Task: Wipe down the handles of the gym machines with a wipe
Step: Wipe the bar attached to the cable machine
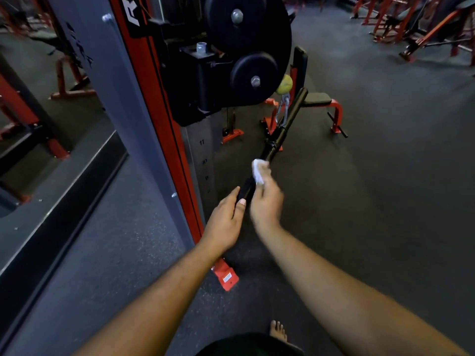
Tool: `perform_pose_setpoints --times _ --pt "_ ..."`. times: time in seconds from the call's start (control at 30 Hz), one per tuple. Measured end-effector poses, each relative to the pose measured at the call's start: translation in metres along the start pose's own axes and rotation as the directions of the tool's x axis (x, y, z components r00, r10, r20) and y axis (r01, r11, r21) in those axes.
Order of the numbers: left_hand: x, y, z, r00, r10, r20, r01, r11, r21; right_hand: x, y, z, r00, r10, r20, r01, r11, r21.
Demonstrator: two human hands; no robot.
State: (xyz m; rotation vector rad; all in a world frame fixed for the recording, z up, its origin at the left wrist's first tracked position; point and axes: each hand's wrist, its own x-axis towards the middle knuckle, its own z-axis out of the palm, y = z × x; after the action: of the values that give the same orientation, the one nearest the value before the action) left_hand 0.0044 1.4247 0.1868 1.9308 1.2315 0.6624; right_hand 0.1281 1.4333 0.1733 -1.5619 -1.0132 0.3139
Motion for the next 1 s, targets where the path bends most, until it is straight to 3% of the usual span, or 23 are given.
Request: perform_pose_setpoints --times 0.03,0.1,0.17,0.2,0.23,0.33,0.43,0.5,0.6,0.63,0.7,0.8,0.9,1.0 --pt "0.001 -0.003 -0.003 1.000 0.014 -0.019 -0.014 1.000 -0.017 -0.022 0.004 0.000 0.980 -0.172 0.102 0.177 0.983 -0.043" --pt "0.002 -0.008 -0.006 0.997 0.063 -0.052 -0.064 0.998 -0.027 -0.039 0.010 -0.007 0.863 -0.416 0.287 0.449 0.891 -0.060" --pt "0.002 -0.012 -0.008 0.995 0.073 -0.066 -0.072 0.997 0.011 -0.012 0.019 -0.021 0.750 -0.524 0.403 0.622 0.766 -0.162" --pt "0.003 -0.013 -0.009 0.996 0.054 -0.064 -0.052 0.998 0.032 0.009 0.022 -0.028 0.727 -0.536 0.429 0.666 0.702 -0.252" --pt "0.003 -0.014 -0.008 0.998 0.029 -0.060 -0.027 0.999 0.042 0.033 0.024 -0.034 0.736 -0.523 0.430 0.670 0.656 -0.347" --pt "0.002 -0.011 -0.008 0.998 0.017 -0.054 -0.015 1.000 0.026 0.091 0.023 -0.048 0.861 -0.351 0.368 0.502 0.702 -0.505" --pt "0.001 -0.010 -0.010 0.996 0.006 -0.089 -0.005 1.000 0.007 0.078 0.014 -0.039 0.889 -0.316 0.331 0.435 0.807 -0.399" --pt "-0.001 -0.010 -0.015 0.992 0.018 -0.124 -0.015 0.999 0.028 0.038 0.008 -0.031 0.839 -0.367 0.402 0.489 0.833 -0.260" --pt "-0.004 -0.013 -0.019 0.987 0.075 -0.140 -0.067 0.996 0.064 0.010 0.006 -0.034 0.611 -0.503 0.612 0.719 0.675 -0.163" --pt "-0.004 -0.014 -0.019 0.989 0.072 -0.131 -0.064 0.996 0.063 0.022 0.008 -0.039 0.582 -0.520 0.625 0.762 0.618 -0.194" --pt "-0.005 -0.012 -0.018 0.993 0.036 -0.112 -0.031 0.998 0.049 0.059 0.015 -0.050 0.664 -0.479 0.575 0.731 0.580 -0.360" --pt "-0.008 -0.008 -0.014 0.994 0.020 -0.108 -0.019 1.000 0.007 0.095 0.017 -0.060 0.855 -0.316 0.412 0.508 0.669 -0.542" --pt "-0.007 -0.006 -0.013 0.993 -0.008 -0.114 0.001 0.998 -0.058 0.054 0.012 -0.037 0.923 -0.278 0.265 0.362 0.860 -0.359" --pt "-0.011 -0.006 -0.017 0.994 0.009 -0.112 -0.009 1.000 -0.003 -0.029 0.007 -0.014 0.938 -0.264 0.224 0.286 0.956 -0.070"
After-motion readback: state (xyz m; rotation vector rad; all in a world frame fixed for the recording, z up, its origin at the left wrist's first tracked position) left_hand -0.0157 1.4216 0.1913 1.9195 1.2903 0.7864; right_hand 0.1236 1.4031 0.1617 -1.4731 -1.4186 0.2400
